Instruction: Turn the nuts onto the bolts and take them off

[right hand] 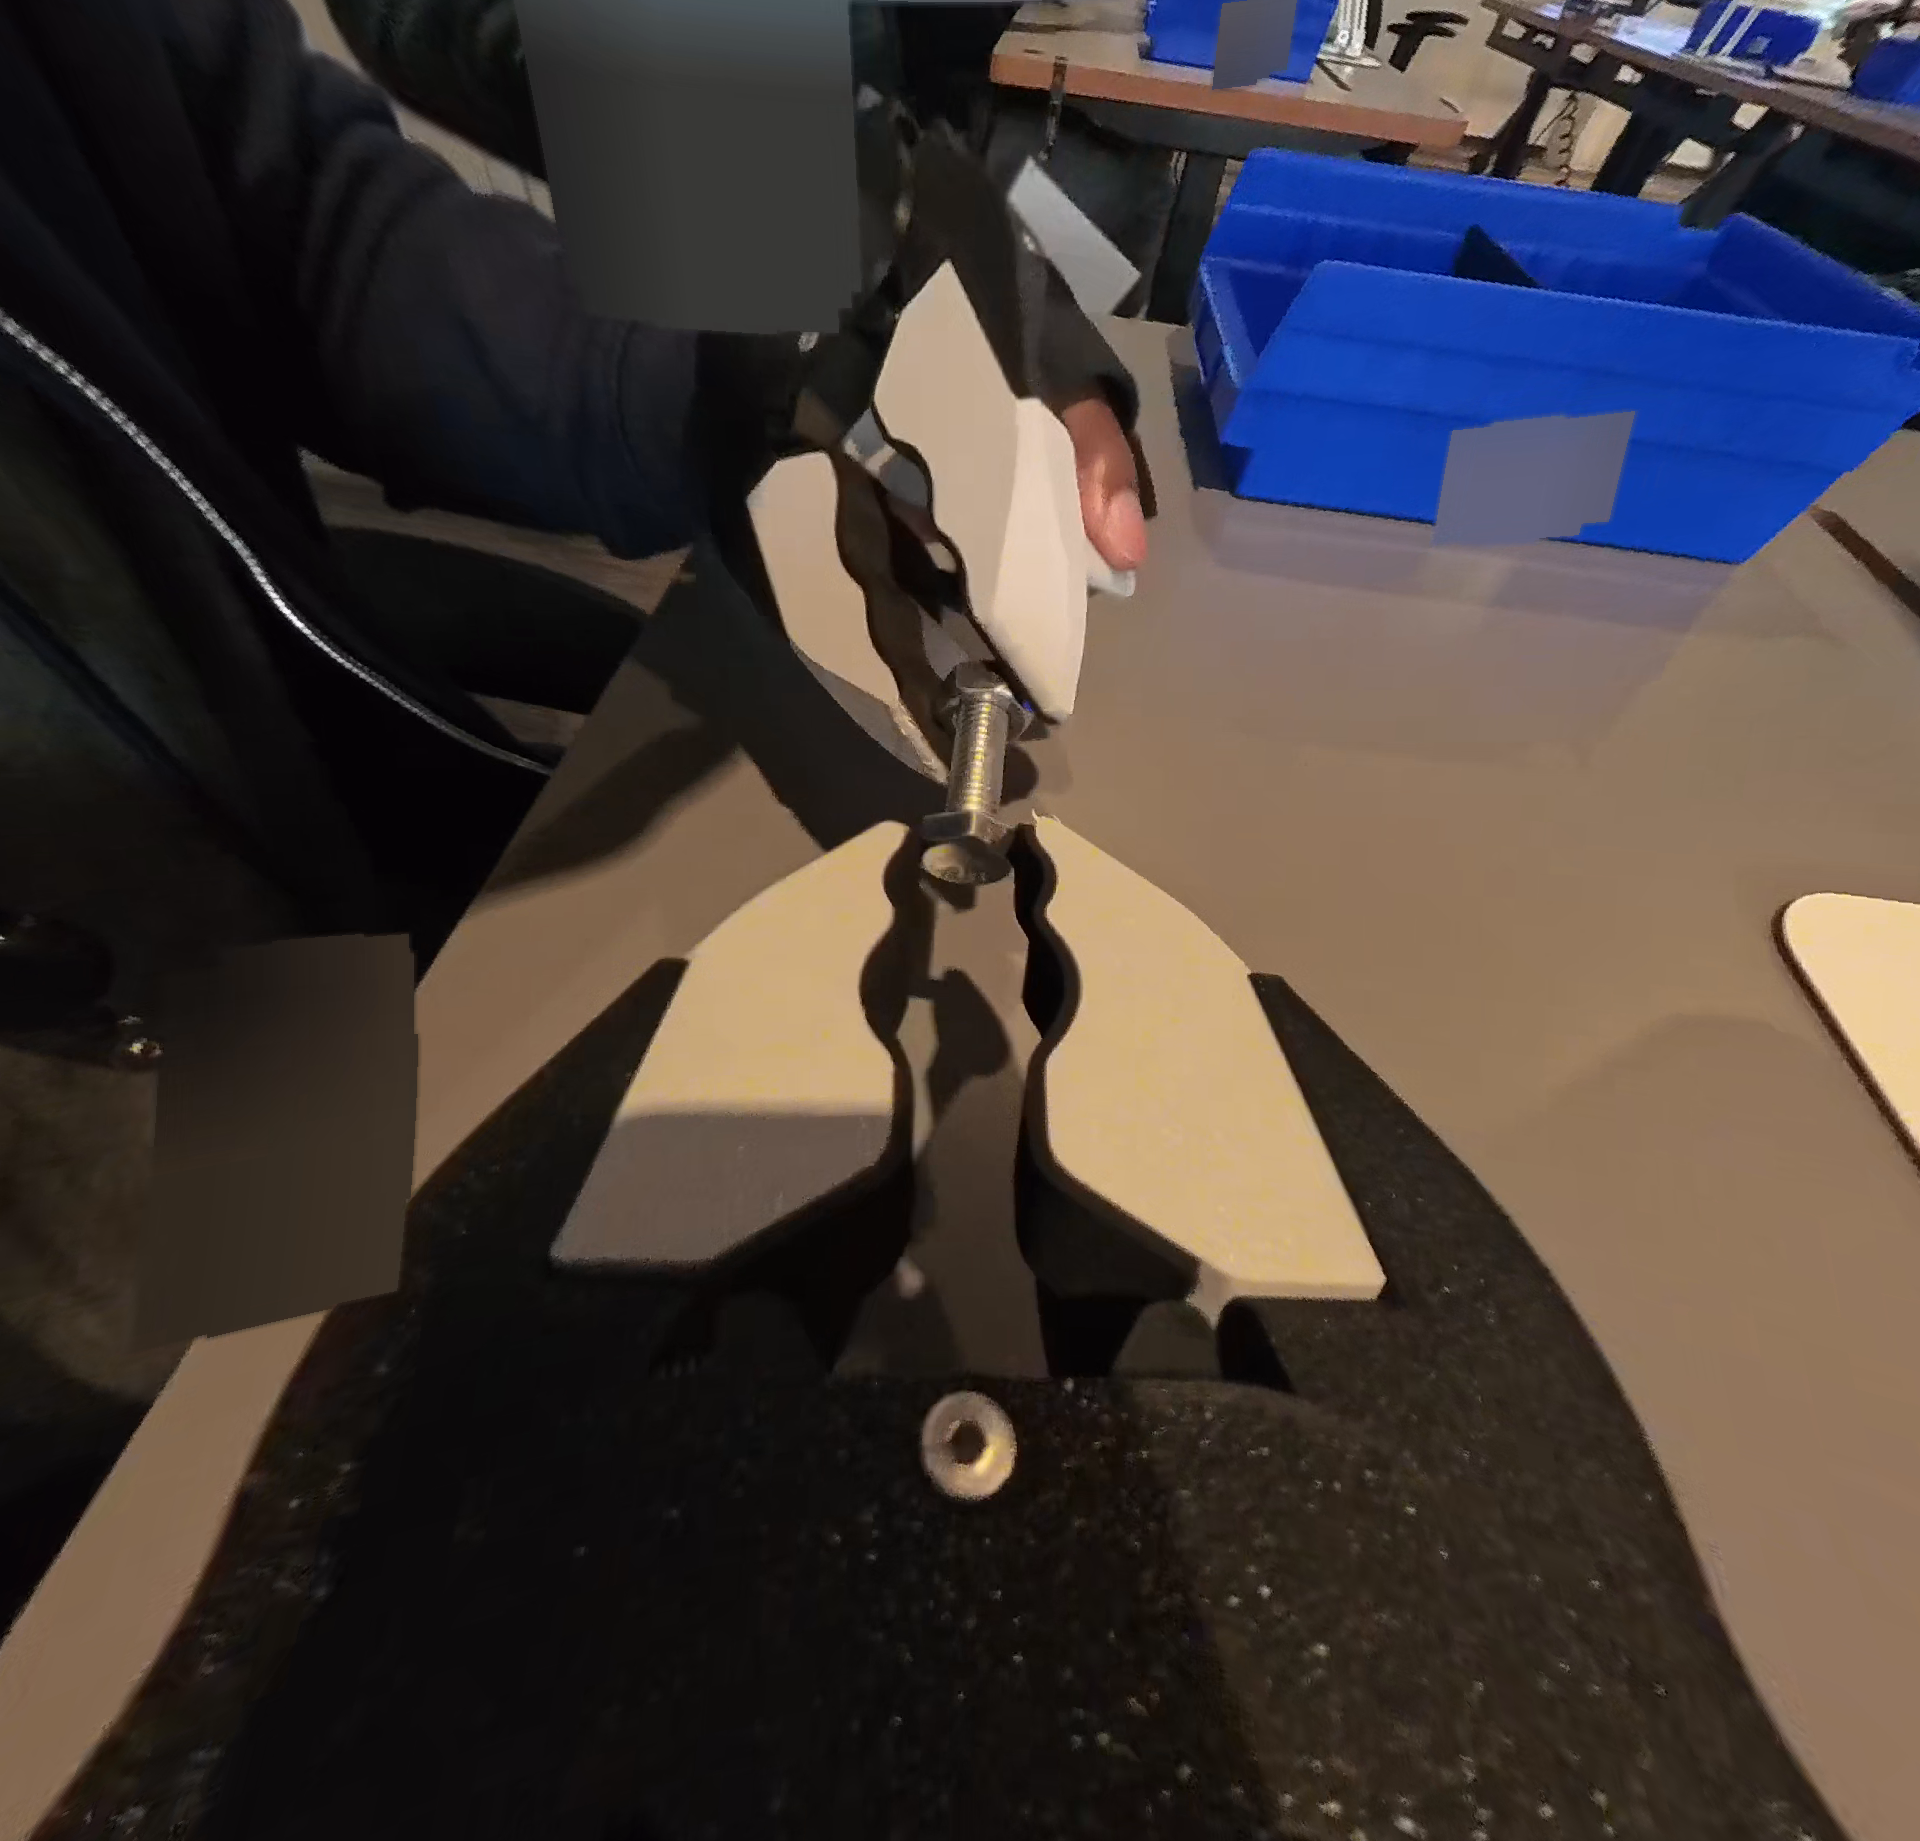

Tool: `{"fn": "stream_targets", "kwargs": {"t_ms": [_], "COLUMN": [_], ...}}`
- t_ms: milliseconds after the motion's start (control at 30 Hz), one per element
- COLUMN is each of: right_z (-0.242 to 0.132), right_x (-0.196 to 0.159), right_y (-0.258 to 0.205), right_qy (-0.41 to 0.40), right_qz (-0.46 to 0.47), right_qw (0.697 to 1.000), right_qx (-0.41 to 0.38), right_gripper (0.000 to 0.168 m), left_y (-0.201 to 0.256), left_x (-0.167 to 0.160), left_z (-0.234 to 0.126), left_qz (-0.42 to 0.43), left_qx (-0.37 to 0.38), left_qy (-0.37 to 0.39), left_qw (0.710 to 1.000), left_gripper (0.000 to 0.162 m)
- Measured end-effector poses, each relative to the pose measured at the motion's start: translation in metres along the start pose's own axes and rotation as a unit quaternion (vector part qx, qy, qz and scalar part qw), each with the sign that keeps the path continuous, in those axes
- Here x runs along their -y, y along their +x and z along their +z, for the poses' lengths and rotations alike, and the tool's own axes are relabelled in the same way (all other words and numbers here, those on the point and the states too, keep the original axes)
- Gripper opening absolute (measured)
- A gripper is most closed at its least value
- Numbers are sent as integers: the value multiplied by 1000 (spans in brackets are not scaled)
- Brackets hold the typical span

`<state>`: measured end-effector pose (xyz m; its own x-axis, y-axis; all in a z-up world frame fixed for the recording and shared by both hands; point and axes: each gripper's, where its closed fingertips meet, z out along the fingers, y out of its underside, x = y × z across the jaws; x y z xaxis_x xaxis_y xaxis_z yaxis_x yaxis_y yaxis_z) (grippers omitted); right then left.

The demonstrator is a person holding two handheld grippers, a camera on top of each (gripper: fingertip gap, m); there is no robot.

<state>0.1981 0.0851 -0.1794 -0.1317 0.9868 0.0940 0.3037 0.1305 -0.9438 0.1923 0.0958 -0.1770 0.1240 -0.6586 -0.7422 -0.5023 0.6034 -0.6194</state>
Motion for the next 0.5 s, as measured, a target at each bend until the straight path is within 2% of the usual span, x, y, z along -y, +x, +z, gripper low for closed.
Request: {"fn": "stream_targets", "kwargs": {"t_ms": [100,167,233,267,333,433,500], "right_z": [-1,-1,-2,-3,-3,-6,-9], "right_x": [0,0,1,1,0,-1,0], "right_y": [1,1,1,1,1,4,8], "right_qy": [7,7,7,7,4,-2,-5], "right_qz": [20,15,7,4,-3,-26,-42], "right_qw": [1000,1000,1000,1000,1000,1000,999], "right_qx": [11,9,7,6,4,-3,-7], "right_gripper": [17,17,17,16,16,17,17], "left_y": [-2,-1,5,5,-5,-27,-31], "left_x": [-1,0,1,3,0,0,2], "left_z": [0,-1,-3,-5,-10,-17,-12], "left_qz": [31,9,-81,-148,-285,-415,-436], "left_qx": [25,22,-13,-27,-36,-46,-84], "left_qy": [-2,9,38,61,93,143,150], "left_qw": [999,1000,996,987,953,897,884], "left_gripper": [20,24,33,43,56,55,54]}}
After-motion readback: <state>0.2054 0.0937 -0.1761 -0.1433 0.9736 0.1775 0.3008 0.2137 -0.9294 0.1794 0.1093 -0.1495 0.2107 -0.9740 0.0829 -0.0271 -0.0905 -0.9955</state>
